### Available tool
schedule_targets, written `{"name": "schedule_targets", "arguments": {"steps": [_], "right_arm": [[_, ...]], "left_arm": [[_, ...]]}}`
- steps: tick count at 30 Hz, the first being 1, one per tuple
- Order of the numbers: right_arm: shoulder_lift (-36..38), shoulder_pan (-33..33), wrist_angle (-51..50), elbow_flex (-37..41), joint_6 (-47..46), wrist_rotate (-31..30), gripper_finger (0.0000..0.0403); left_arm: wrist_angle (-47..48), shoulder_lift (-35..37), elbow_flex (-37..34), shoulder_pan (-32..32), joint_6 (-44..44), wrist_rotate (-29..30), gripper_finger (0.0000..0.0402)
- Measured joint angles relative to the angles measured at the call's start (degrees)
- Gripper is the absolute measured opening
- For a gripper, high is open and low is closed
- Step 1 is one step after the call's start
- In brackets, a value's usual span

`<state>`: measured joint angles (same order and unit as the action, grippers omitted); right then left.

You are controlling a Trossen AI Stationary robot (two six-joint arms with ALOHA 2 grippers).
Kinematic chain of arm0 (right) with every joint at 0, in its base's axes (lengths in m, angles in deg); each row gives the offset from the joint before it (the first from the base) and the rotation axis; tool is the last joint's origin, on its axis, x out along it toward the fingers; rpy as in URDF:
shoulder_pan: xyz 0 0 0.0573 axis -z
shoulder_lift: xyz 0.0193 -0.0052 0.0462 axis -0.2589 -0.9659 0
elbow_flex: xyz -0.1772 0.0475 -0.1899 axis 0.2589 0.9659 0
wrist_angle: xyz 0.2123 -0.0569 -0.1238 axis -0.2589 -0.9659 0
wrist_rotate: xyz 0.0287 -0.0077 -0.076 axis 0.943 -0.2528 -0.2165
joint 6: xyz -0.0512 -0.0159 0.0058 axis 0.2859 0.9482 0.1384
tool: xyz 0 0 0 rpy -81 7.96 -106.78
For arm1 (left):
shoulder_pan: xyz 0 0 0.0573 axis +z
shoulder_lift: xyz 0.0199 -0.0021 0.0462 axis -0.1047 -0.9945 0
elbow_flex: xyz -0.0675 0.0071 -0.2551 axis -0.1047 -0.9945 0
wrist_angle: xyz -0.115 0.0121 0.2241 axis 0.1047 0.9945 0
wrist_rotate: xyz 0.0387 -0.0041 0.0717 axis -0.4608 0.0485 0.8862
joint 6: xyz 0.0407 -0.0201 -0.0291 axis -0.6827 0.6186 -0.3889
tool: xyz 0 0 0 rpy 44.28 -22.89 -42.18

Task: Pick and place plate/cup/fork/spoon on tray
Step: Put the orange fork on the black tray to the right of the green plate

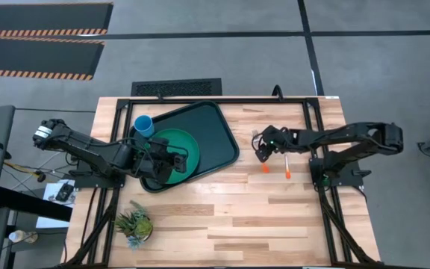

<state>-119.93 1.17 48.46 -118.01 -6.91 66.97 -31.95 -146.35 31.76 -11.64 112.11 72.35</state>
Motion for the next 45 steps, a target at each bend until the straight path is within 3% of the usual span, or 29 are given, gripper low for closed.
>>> {"name": "schedule_targets", "arguments": {"steps": [13, 16, 21, 23, 32, 38, 45], "right_arm": [[-10.9, -2.7, 4.5, -0.3, -3.0, -1.2, 0.0205], [-10.9, -4.0, 4.2, -0.2, -4.1, -2.8, 0.0161], [-10.0, -4.5, 3.6, -0.1, -4.5, -3.8, 0.0042], [-9.9, -4.3, 3.5, -0.1, -4.3, -3.8, 0.0016], [-9.4, -4.8, -2.5, -3.8, -4.8, -3.8, 0.0008], [-9.5, -4.8, -15.9, -15.6, -5.6, -8.5, 0.0005], [-11.3, -5.9, -12.8, -26.8, -6.2, -9.9, 0.0003]], "left_arm": [[0.0, 0.0, 0.0, 0.0, 0.0, 0.3, 0.0133], [0.0, 0.0, 0.0, 0.0, -0.1, 0.3, 0.0133], [0.0, 0.0, 0.0, 0.0, -1.0, 0.6, 0.0133], [0.0, 0.0, 0.0, 0.0, -1.5, 0.9, 0.0133], [0.0, 0.0, -0.1, 0.0, -3.5, 1.5, 0.0133], [0.0, 0.0, -0.1, 0.0, -10.3, 1.6, 0.0133], [0.1, 0.0, -0.1, -1.4, -13.0, 2.7, 0.0133]]}}
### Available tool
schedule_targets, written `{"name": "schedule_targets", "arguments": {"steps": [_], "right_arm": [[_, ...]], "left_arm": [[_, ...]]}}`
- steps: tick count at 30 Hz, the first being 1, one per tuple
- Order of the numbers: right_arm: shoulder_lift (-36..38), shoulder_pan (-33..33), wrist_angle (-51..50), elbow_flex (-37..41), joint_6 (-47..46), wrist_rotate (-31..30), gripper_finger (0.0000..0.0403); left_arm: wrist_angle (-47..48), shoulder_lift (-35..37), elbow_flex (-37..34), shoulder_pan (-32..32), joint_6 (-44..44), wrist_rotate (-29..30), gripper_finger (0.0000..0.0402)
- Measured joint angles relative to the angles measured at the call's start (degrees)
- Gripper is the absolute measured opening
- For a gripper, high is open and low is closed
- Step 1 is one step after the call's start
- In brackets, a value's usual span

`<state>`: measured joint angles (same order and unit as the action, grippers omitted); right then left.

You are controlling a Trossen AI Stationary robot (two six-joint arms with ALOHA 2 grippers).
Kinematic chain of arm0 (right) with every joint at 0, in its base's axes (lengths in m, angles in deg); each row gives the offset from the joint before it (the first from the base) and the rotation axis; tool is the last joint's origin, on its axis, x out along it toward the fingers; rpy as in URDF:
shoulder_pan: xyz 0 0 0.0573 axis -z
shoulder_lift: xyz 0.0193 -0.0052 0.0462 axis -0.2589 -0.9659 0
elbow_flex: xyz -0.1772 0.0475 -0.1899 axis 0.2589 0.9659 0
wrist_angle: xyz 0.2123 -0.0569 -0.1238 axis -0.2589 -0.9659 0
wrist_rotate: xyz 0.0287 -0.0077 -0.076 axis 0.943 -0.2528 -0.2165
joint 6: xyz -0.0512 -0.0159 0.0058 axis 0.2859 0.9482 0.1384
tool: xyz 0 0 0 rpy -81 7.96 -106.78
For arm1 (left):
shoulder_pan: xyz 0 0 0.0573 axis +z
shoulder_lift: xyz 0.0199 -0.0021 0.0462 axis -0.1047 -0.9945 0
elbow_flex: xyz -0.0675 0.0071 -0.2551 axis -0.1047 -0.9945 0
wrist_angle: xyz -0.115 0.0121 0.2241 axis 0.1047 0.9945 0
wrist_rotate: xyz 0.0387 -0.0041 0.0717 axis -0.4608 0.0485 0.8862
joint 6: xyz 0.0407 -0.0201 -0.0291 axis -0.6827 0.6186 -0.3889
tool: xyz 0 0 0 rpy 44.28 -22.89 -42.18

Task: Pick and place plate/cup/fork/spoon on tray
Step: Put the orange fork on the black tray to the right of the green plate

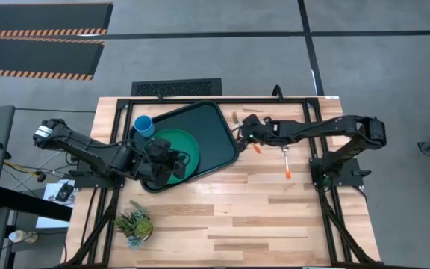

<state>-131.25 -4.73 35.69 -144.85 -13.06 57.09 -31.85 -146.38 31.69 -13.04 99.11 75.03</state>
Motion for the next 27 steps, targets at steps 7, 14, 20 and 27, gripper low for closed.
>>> {"name": "schedule_targets", "arguments": {"steps": [7, 14, 20, 27], "right_arm": [[-9.7, -2.1, 8.8, -5.9, -2.9, -1.4, 0.0003], [-24.2, -2.7, 6.6, -21.6, -4.1, -1.2, 0.0003], [-34.3, -2.4, -8.5, -38.6, -3.3, -3.8, 0.0004], [-43.6, -1.1, -16.1, -49.5, -7.9, -3.9, 0.0004]], "left_arm": [[-1.1, 0.0, 0.0, -2.0, 0.9, 3.2, 0.0133], [-1.1, 1.8, 0.0, -3.5, -2.6, 1.5, 0.0133], [-1.3, 3.6, 0.0, -5.5, -2.7, 3.4, 0.0133], [-1.4, 4.6, 0.0, -7.1, -1.4, 3.6, 0.0133]]}}
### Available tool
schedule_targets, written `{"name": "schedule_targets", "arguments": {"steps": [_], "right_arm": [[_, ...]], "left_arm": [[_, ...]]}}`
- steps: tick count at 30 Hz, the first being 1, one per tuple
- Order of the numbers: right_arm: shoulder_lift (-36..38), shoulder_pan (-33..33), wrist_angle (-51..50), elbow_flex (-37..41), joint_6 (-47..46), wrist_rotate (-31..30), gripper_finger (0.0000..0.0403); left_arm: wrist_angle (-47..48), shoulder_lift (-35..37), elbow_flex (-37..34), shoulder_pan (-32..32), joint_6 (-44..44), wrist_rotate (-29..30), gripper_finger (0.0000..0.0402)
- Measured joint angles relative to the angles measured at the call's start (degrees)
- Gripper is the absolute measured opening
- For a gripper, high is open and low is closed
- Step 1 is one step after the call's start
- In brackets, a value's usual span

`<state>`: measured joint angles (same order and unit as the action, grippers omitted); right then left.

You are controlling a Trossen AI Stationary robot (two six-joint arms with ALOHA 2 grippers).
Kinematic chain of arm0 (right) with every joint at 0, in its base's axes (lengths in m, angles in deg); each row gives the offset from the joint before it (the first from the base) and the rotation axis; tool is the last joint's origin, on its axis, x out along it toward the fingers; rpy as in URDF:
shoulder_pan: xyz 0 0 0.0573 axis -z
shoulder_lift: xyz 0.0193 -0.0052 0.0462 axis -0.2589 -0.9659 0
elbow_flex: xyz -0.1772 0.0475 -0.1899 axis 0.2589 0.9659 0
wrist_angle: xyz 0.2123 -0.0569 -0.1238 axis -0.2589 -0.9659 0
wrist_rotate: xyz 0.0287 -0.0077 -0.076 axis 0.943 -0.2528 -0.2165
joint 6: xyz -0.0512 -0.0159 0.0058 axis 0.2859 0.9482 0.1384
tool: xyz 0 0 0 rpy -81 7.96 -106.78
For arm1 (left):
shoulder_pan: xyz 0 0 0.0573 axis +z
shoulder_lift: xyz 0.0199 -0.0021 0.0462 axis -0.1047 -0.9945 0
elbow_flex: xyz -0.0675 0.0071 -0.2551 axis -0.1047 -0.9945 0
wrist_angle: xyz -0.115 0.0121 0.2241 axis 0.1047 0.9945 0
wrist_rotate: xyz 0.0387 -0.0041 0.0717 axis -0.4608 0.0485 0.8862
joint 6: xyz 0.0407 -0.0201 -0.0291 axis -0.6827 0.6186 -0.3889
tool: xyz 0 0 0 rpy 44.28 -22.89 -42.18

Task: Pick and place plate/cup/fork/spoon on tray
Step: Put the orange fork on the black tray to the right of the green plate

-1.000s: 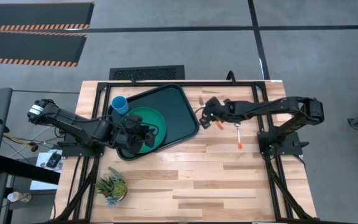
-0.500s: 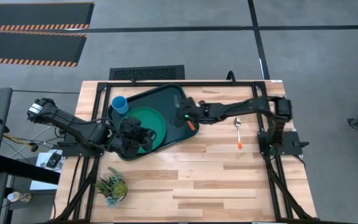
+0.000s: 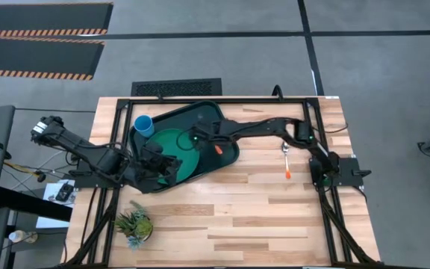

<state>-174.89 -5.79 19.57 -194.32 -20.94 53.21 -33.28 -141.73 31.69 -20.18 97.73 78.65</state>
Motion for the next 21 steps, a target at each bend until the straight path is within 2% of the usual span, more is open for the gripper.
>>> {"name": "schedule_targets", "arguments": {"steps": [5, 12, 21], "right_arm": [[-3.7, 0.2, -2.2, -2.1, -4.6, 0.1, 0.0005], [-3.5, 0.2, -6.7, -2.2, -9.9, -2.7, 0.0012], [-5.3, -1.3, -6.1, -2.2, -11.5, -1.3, 0.0015]], "left_arm": [[-0.1, 0.0, 0.0, -0.6, 0.3, -0.4, 0.0133], [0.0, 0.0, 0.0, -0.8, 0.0, -0.9, 0.0133], [0.1, 0.0, 0.0, -0.8, -2.3, -1.4, 0.0133]]}}
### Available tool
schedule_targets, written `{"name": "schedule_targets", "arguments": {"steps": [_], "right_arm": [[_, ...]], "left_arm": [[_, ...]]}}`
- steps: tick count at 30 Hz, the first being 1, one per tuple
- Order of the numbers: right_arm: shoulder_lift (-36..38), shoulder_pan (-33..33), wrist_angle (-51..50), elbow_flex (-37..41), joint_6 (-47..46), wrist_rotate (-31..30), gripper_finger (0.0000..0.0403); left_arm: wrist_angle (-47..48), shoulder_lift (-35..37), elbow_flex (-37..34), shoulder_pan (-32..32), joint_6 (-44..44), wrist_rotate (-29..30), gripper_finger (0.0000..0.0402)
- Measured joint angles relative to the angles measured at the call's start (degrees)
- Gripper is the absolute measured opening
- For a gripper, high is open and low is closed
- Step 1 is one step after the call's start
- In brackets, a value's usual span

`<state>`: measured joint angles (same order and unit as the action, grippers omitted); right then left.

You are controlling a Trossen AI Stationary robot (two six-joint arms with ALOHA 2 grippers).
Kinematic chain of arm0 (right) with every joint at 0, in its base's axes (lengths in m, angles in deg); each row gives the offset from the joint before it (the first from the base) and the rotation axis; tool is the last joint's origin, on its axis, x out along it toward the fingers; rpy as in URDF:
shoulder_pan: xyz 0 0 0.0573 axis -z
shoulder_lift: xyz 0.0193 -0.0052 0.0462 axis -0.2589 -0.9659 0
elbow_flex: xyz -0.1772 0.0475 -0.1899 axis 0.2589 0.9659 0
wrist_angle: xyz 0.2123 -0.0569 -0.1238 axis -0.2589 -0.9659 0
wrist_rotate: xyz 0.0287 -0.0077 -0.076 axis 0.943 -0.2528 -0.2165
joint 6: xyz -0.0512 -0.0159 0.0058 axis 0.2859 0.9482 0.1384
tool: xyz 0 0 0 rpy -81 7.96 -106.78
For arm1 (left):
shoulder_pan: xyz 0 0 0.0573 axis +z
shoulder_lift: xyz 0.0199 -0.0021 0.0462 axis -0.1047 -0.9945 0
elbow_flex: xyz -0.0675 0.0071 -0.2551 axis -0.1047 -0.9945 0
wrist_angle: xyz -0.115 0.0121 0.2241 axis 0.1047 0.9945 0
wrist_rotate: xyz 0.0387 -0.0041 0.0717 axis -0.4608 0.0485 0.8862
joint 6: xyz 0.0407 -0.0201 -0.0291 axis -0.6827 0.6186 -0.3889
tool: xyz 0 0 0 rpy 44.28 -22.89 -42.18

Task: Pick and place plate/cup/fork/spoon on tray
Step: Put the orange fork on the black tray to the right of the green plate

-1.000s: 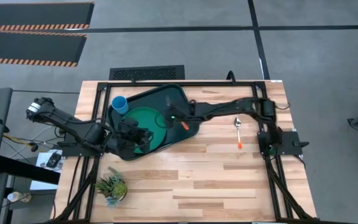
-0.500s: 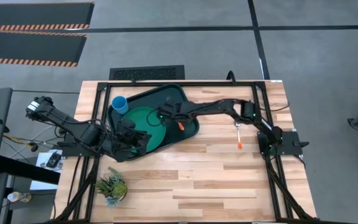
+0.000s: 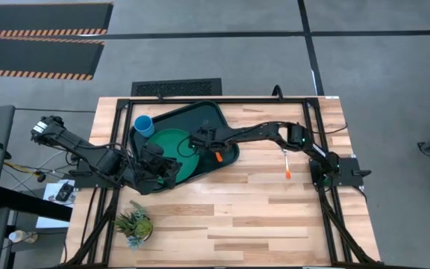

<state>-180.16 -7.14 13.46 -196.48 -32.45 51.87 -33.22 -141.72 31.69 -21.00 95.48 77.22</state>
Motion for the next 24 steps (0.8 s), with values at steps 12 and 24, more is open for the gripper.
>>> {"name": "schedule_targets", "arguments": {"steps": [12, 24], "right_arm": [[-3.6, -0.8, -0.1, -0.3, -0.1, -1.2, 0.0029], [-3.5, -0.8, -0.2, -0.1, 0.5, -1.6, 0.0067]], "left_arm": [[0.3, 0.0, 0.0, 0.0, -0.5, 0.0, 0.0133], [0.3, 0.0, 0.0, 0.0, -0.6, -0.1, 0.0133]]}}
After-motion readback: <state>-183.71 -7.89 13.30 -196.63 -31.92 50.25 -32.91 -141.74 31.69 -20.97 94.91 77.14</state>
